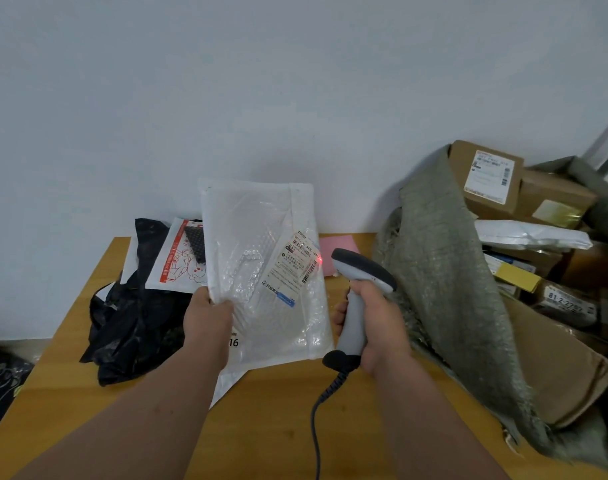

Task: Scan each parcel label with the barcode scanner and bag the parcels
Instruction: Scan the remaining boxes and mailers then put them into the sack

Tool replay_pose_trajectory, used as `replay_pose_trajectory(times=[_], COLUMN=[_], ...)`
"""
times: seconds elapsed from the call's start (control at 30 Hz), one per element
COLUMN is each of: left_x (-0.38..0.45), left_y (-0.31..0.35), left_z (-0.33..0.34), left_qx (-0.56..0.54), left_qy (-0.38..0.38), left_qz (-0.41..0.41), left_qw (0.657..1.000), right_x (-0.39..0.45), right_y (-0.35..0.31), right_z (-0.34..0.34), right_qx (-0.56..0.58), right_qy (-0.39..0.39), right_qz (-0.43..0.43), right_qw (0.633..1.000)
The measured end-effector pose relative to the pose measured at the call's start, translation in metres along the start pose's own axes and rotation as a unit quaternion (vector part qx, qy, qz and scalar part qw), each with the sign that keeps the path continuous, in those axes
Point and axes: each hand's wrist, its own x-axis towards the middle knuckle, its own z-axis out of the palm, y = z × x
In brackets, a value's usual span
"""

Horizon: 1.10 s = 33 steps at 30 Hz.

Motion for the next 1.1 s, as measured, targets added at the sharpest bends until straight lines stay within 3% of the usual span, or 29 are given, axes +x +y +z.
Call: replay_pose_trajectory(times=[0.3,0.57,0.8,0.9,1.1], left_x=[-0.013,-0.048,-0.069,-0.067,-0.082], left_y=[0.027,0.087,0.126,0.135,0.155], left_z=[0.008,0.034,0.061,0.075,0.107], left_qx=[0.003,0.069,0.078,0.073,0.069], left_qy=[0.013,0.043,-0.02,-0.027,-0.027], left_qz=[0.051,0.264,0.385,0.457,0.616], left_qw=[0.999,0.961,0.919,0.886,0.785], right_x=[-0.006,-0.021,-0.052,-0.07,-0.098], right_y=[-0.015,-0.051,-0.092,-0.107,-0.122], right_z=[-0.005,-0.017,-0.035,-0.045,-0.075], right_qx=[-0.044,-0.061,-0.007,0.01,0.064], right_qy=[0.016,0.02,0.086,0.109,0.178], right_qz=[-0.037,-0.117,-0.209,-0.245,-0.302], right_qw=[0.998,0.991,0.974,0.963,0.934])
